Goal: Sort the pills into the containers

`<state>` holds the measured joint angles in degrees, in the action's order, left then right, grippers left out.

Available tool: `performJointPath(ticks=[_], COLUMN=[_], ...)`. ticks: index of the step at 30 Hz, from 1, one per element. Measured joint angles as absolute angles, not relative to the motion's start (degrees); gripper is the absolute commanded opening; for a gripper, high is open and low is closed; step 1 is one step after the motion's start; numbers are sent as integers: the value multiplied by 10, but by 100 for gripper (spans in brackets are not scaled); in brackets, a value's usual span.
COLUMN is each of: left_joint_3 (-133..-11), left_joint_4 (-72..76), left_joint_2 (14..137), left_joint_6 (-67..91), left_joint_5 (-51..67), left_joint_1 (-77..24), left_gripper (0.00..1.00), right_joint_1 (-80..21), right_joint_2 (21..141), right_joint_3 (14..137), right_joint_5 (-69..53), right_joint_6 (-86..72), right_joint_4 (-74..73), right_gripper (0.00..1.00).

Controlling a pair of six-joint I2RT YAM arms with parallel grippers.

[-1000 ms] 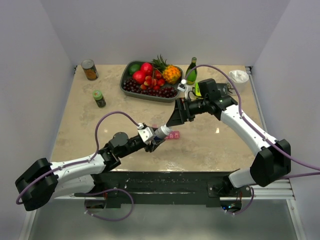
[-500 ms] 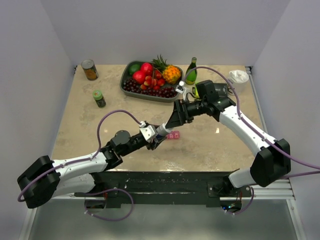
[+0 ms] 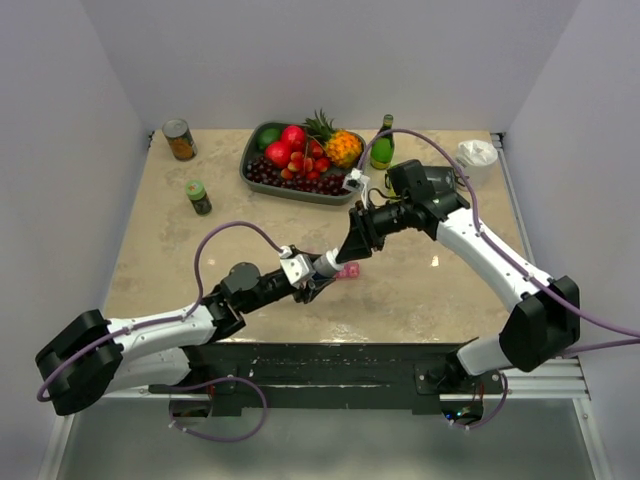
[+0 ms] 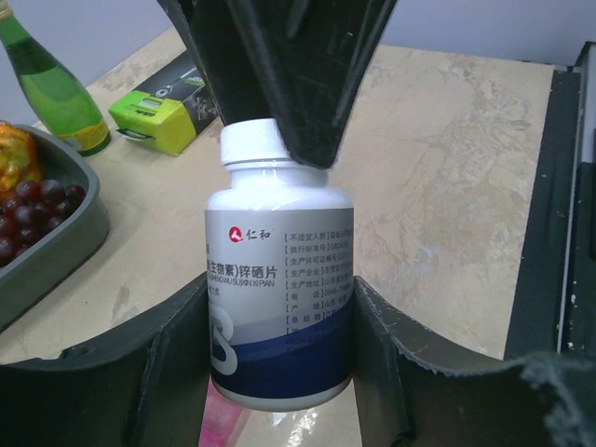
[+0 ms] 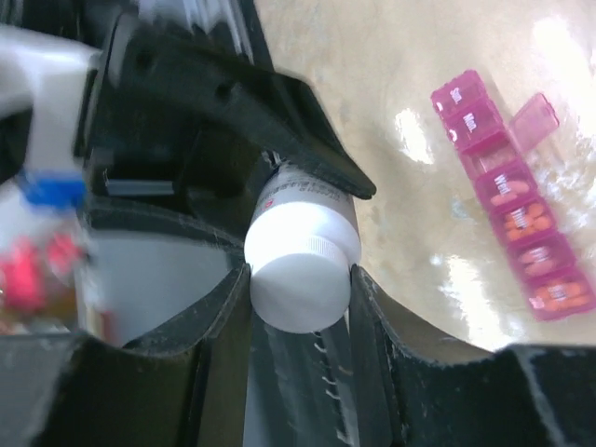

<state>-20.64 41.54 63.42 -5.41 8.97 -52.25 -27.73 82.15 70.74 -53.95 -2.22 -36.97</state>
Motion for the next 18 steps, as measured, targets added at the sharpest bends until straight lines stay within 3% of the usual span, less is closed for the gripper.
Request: performJointPath(ticks=[7, 10, 12, 14, 15, 18], left_joint_3=[-175, -170, -169, -169, -169, -167], left_joint_4=[460, 466, 465, 465, 466, 468], left_joint_2=[616, 623, 628, 629, 629, 629], left_joint_6=[-20, 4, 15, 20, 20, 20], left_joint_5=[197, 240, 255, 258, 258, 255], left_joint_1=[-521, -521, -521, -520, -519, -518], left_gripper=[0, 0, 0, 0, 0, 0], right_joint_1=[-336, -366, -378, -383, -383, -386], right_joint_2=[841, 832, 832, 832, 832, 832], right_joint_3=[816, 818, 820, 822, 823, 823], right_joint_5=[-542, -515, -501, -493, -491, -490], right_joint_6=[472, 605, 645, 661, 662, 636], right_joint_4=[-626, -674, -689, -692, -692, -679], right_gripper=[0, 3, 26, 37, 57, 78])
